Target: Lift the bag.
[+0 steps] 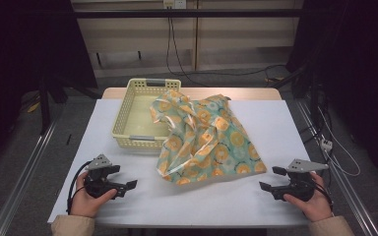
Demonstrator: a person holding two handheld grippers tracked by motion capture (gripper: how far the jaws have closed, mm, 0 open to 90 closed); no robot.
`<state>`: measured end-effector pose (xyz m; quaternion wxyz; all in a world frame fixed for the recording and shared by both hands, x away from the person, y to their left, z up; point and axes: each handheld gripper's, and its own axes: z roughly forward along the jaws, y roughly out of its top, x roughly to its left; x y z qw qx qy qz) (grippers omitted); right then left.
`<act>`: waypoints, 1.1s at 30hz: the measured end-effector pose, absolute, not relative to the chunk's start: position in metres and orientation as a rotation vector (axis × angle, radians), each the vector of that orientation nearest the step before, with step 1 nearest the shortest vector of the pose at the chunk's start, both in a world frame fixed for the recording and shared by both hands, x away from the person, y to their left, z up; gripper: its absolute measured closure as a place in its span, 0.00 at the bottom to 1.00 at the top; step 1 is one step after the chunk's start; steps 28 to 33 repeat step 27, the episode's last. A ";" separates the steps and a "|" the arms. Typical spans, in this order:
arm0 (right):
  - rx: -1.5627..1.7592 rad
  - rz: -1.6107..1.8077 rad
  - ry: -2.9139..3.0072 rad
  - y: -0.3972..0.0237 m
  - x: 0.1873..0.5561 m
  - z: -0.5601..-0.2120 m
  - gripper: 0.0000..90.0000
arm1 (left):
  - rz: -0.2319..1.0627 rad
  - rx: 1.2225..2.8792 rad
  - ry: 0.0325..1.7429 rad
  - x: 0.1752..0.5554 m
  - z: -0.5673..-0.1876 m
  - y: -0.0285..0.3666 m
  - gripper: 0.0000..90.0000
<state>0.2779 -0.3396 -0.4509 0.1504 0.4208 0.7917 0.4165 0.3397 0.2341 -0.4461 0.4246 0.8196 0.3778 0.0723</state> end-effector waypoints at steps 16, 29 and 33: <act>1.203 1.179 2.275 -0.340 0.276 -0.451 0.21 | 0.172 2.058 0.958 0.336 -0.450 0.237 0.07; 1.210 1.177 2.277 -0.340 0.276 -0.453 0.21 | 0.177 2.052 0.962 0.336 -0.451 0.235 0.07; 1.210 1.177 2.277 -0.340 0.276 -0.453 0.21 | 0.177 2.052 0.962 0.336 -0.451 0.235 0.07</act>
